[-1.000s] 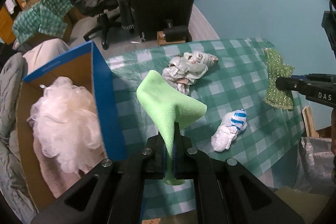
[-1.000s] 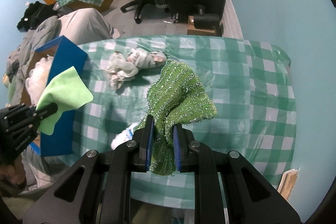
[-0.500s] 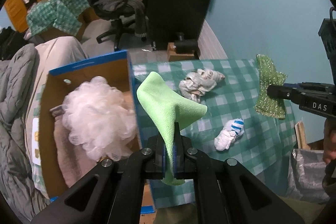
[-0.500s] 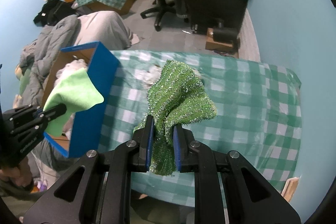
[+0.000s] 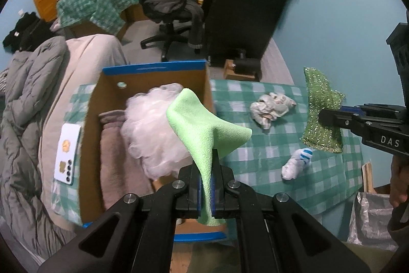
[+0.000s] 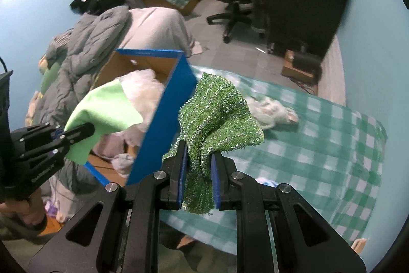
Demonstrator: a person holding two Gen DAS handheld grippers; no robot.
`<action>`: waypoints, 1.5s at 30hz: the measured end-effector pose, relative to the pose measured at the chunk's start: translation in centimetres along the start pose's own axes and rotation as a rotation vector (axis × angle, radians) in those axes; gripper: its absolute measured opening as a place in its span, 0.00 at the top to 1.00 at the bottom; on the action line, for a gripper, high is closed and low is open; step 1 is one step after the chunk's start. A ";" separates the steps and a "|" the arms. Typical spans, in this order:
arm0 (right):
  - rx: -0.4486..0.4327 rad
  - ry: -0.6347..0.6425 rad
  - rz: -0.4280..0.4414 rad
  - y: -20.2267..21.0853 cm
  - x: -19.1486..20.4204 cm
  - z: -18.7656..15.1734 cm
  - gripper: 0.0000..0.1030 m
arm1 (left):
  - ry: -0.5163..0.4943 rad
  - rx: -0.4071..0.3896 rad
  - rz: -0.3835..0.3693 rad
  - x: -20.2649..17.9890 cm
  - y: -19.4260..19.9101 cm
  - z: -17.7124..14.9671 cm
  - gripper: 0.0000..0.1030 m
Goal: Organize soft objects
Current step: 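Lift the light green cloth with the left tool while the right tool carries the scrubber over the box, then lower the light green cloth into the box and open the left tool while the right tool releases the scrubber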
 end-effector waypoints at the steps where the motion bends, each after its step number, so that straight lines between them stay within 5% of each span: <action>1: -0.001 0.009 0.004 -0.1 0.6 0.2 0.85 | 0.006 -0.003 0.004 0.3 0.2 -0.1 0.96; 28: 0.067 0.165 0.135 -4.6 13.7 1.9 0.85 | 0.108 0.024 0.076 9.0 0.6 -3.0 0.96; 45: 0.173 0.185 0.143 -8.8 16.3 0.4 0.84 | 0.137 0.104 0.082 11.1 -2.5 -5.1 0.96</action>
Point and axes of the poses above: each gripper's, at about its wrist camera, not at the fingertips, and y roughly against the way its jaws point, x to its left, z to its top, the point moved 2 cm from there along -y, roughly the way its jaws point, and after that the axes turned 11 degrees about -z, right-handed, at the moved point
